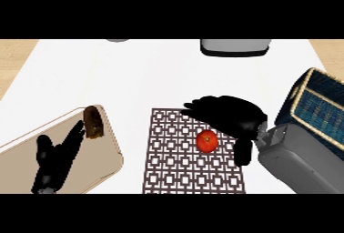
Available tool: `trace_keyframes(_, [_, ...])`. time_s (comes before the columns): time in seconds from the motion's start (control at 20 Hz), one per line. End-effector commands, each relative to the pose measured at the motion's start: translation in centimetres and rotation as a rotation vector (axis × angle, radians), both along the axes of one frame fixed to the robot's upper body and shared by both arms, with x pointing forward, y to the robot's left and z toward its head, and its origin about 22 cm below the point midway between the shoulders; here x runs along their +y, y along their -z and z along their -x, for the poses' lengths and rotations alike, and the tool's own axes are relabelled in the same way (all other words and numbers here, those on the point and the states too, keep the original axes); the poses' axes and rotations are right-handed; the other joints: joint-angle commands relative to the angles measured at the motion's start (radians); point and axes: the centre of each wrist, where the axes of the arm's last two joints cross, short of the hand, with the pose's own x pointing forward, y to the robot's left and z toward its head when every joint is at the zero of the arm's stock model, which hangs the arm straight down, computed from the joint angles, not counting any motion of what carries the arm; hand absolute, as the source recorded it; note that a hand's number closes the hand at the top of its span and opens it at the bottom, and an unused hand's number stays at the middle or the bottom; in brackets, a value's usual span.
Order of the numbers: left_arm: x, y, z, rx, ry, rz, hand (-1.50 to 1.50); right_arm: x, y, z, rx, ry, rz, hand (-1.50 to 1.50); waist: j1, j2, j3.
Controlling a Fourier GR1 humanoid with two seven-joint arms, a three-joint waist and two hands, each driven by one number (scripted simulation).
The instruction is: Pick the tomato from the placemat and place it in the basket
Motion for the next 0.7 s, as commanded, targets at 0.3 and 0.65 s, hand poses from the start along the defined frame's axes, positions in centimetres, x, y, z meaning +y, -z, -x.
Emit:
trace_keyframes(0.3, [1.4, 2.6, 2.2, 0.112, -0.031, 0.018, 0.0, 0.0, 2.5, 0.1, -0.034, 0.002, -0.004, -1.5, -0.004, 0.005, -0.012])
trace_keyframes(0.65, [1.1, 2.0, 1.1, 0.097, -0.027, 0.019, 0.0, 0.3, 7.6, 0.1, -0.014, -0.001, -0.018, -1.5, 0.0, 0.008, -0.011])
